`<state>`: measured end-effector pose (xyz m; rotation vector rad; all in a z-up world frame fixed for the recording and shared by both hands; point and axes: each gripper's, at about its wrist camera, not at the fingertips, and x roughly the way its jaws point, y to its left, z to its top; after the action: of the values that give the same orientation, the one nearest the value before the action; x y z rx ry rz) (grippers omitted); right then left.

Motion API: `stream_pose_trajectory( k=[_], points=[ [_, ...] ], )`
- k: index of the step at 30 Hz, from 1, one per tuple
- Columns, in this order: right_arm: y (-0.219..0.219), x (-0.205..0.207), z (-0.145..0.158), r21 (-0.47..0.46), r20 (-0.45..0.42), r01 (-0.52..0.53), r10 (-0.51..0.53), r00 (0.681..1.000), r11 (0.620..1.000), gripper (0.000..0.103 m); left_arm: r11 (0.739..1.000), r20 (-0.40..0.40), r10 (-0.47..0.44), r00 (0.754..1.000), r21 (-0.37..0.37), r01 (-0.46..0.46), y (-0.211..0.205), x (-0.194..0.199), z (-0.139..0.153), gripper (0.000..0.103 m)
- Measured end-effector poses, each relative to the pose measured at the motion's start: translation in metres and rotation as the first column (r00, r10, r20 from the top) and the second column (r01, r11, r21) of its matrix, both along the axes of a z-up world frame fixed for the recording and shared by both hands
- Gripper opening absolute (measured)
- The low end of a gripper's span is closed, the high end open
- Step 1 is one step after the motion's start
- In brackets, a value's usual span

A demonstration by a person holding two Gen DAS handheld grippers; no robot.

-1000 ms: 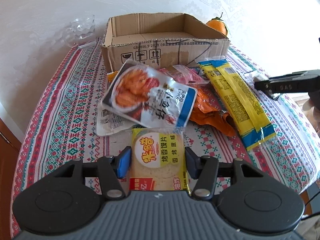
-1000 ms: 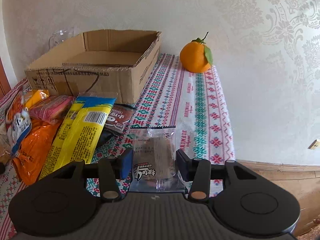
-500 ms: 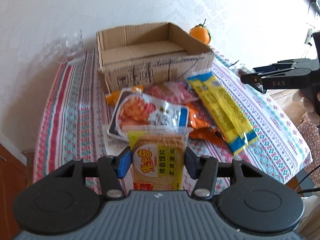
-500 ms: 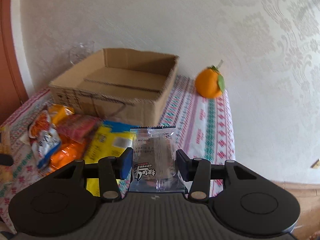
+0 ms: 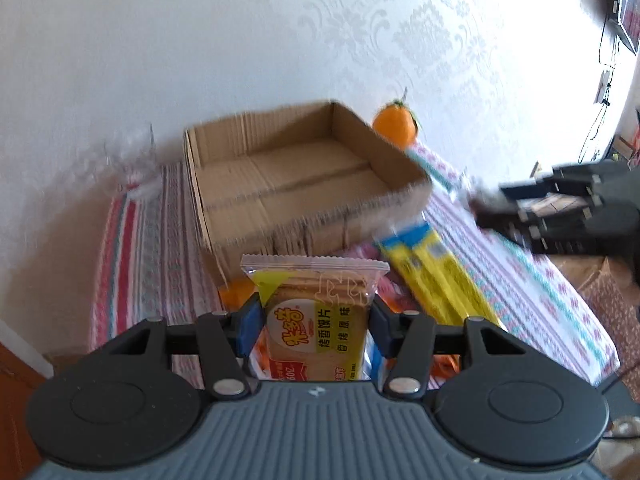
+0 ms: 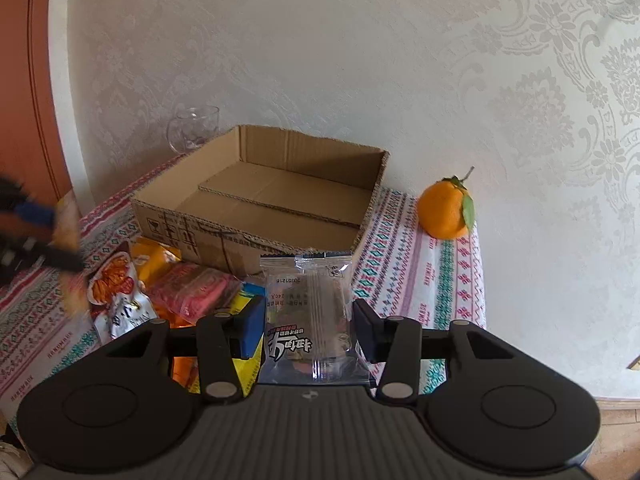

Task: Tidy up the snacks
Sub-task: 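Carry biscuit packet into the cardboard box and open left tool, then lower clear pastry packet into the box and open right tool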

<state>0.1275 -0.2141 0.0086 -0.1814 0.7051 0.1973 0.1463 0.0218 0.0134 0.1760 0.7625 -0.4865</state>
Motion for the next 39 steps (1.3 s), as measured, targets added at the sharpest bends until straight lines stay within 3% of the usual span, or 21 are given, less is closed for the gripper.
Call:
stream_pose_trajectory(
  k=[8,16,22,24,26,28,32,39],
  points=[
    [0.008,0.0,0.013,0.011,0.041,-0.033,0.032,0.999,0.999,0.052,1.0,0.053,0.014,0.999,0.016,-0.014,-0.015,0.078,0.027,0.054],
    [0.008,-0.001,0.02,0.02,0.062,-0.031,0.029,0.998,0.999,0.052,0.997,-0.029,0.034,0.999,0.063,-0.032,-0.035,0.151,0.006,0.054],
    [0.005,0.001,0.021,0.026,0.064,-0.017,0.015,0.998,1.0,0.052,0.991,-0.056,0.106,0.993,0.093,-0.1,-0.046,0.2,-0.012,0.054],
    [0.005,0.002,0.02,0.032,0.062,-0.016,0.014,0.998,0.999,0.052,0.985,-0.043,0.149,0.988,0.095,-0.144,-0.047,0.215,-0.016,0.06],
    [0.006,0.005,0.019,0.035,0.059,-0.014,0.012,0.998,0.999,0.052,0.976,-0.041,0.194,0.98,0.104,-0.189,-0.046,0.226,-0.021,0.081],
    [0.008,0.007,0.018,0.037,0.056,-0.011,0.009,0.998,0.999,0.052,0.973,-0.015,0.209,0.978,0.107,-0.206,-0.044,0.224,-0.022,0.087],
    [0.011,0.011,0.017,0.046,0.052,-0.016,0.014,0.999,0.999,0.052,0.977,0.008,0.186,0.983,0.105,-0.186,-0.04,0.208,-0.017,0.087],
    [0.017,0.031,0.018,0.054,0.056,-0.011,0.008,0.998,0.999,0.052,0.987,0.117,0.147,0.982,0.051,-0.153,-0.024,0.142,0.007,0.095]
  ],
)
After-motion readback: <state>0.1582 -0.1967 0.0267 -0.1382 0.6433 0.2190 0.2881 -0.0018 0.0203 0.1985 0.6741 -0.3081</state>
